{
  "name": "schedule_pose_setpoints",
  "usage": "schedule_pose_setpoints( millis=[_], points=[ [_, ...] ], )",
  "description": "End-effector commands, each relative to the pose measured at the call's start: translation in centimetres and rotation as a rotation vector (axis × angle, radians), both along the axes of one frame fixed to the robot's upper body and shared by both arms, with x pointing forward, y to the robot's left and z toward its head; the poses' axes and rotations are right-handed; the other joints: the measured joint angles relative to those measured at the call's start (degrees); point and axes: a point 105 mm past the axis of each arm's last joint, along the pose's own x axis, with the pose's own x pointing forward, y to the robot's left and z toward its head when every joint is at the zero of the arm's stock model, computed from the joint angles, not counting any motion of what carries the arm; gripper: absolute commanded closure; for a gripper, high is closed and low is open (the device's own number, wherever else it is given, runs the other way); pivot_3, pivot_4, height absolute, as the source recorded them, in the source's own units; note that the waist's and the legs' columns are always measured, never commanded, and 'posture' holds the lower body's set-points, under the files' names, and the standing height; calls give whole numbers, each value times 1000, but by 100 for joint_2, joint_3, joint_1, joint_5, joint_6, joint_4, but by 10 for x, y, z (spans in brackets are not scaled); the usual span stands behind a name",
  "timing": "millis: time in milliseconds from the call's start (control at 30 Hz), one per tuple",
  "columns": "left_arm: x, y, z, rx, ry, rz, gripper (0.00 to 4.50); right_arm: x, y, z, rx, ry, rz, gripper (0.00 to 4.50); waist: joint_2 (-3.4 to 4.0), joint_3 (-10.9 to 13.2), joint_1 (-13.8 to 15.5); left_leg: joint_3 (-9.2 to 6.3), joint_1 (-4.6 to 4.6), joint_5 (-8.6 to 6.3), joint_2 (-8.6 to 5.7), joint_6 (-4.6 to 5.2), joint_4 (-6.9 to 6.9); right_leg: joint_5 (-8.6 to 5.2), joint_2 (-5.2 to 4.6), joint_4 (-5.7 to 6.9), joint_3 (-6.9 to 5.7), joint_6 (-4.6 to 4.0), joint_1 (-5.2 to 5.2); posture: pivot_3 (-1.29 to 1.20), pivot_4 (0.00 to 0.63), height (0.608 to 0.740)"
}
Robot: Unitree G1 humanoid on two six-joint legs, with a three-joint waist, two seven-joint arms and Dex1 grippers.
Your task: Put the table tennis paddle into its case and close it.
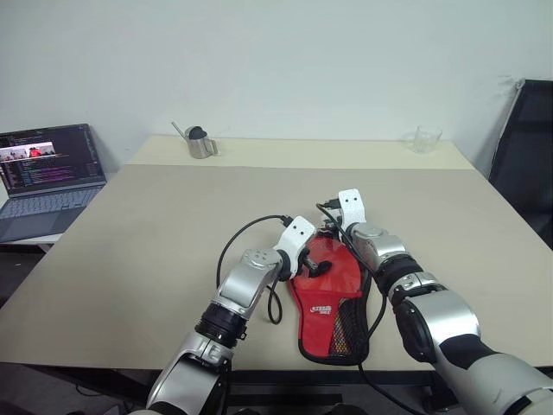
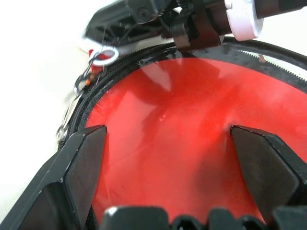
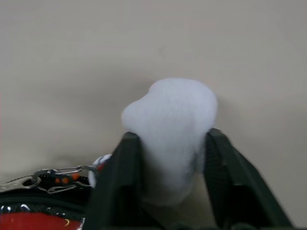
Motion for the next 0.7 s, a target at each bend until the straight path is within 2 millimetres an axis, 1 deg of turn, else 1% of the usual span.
schedule_pose_setpoints(
  millis=[33,100,133,267,400,567,633,700],
  points=[
    [-2,7,-16,55,42,20,0,9,-15,27,-1,-82,-45,3882,0,0,2,0,0,0,0,0,0,0,0,0,0,0,0,0,150,740],
    [-2,6,-17,53,46,20,0,11,-23,31,-7,-95,-66,4209,0,0,4,-1,0,0,0,0,0,0,0,0,-1,0,0,0,150,740],
    [-2,5,-17,53,47,20,0,11,-27,32,-8,-99,-76,4284,0,0,10,-1,0,0,0,0,0,0,0,-1,0,0,0,0,150,740],
    [-4,1,-19,53,58,4,0,12,-43,35,-26,-108,-108,4308,0,0,33,-1,-4,0,-3,0,0,0,-3,-5,-3,1,0,0,150,740],
    [-3,1,-21,64,58,-3,0,13,-67,39,-49,-117,-154,4310,0,0,50,-2,-8,0,-5,1,0,0,-6,-12,-5,2,0,0,150,740],
    [-1,-1,-22,73,53,-10,0,7,-108,42,-83,-116,-181,4310,1,1,148,-4,-15,1,-8,2,0,1,-10,-22,-12,5,1,0,150,740],
    [-1,-3,-22,76,52,-19,0,4,-119,42,-100,-114,-177,4310,1,1,171,-2,-18,1,-9,2,0,3,-10,-32,-11,7,2,0,150,740],
    [-2,-5,-24,83,54,-36,0,-3,-134,42,-126,-115,-177,4311,1,0,172,0,-18,1,-8,3,-2,3,-10,-34,-8,8,2,0,150,740]
  ],
)
